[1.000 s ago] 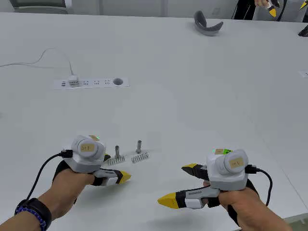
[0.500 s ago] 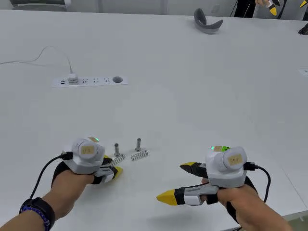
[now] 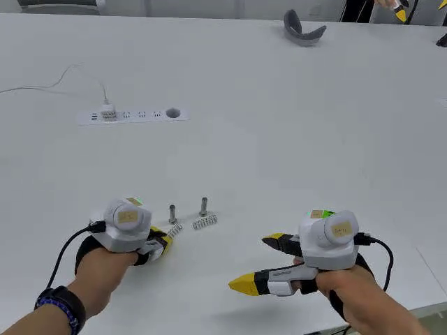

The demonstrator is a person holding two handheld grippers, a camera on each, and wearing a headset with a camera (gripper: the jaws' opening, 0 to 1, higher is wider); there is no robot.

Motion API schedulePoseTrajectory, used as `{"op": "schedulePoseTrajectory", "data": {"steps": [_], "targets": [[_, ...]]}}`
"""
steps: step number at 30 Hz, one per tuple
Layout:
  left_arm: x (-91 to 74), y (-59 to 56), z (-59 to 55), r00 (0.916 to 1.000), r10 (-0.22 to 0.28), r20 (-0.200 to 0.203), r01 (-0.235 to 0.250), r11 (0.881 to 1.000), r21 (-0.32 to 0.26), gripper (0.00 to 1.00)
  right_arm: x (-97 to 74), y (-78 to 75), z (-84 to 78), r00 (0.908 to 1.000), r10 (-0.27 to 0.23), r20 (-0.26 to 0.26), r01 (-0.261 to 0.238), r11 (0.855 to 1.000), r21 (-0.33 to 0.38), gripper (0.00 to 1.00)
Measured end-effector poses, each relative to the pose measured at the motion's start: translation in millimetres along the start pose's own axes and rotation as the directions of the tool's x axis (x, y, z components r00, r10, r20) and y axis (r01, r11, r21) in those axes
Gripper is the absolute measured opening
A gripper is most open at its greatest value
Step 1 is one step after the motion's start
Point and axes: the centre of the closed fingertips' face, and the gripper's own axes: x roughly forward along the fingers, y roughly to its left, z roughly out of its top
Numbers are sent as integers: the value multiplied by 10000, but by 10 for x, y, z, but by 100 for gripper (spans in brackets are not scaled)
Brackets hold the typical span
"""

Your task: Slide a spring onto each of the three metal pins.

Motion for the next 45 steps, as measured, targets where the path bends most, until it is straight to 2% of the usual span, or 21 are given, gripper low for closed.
{"op": "schedulePoseTrajectory", "data": {"steps": [9, 17, 20, 28, 35, 45], "targets": [[-188, -31, -101, 9999, 48, 121, -45, 9997, -229, 11, 12, 32, -7, 10000, 66, -19, -66, 10000, -37, 81], [-387, -206, -322, 9999, 26, 108, -21, 9991, -426, 11, 44, 91, 7, 9998, 184, 116, -185, 9998, 74, 81], [-455, -225, -407, 10000, 31, 92, -26, 9982, -596, 11, 69, 120, -5, 9996, 243, 107, -244, 9997, 91, 81], [-653, -191, -564, 9996, 275, 113, -262, 9944, -1022, 11, 136, 226, 2, 9991, 421, 40, -421, 9991, 23, 81], [-848, -167, -608, 9983, 490, 327, -443, 9902, -1321, 11, 214, 345, 41, 9977, 684, 38, -684, 9976, -50, 81], [-1087, -152, -700, 9964, 691, 482, -623, 9894, -1309, 11, 353, 509, 37, 9942, 1079, -23, -1079, 9942, -6, 79]]}}
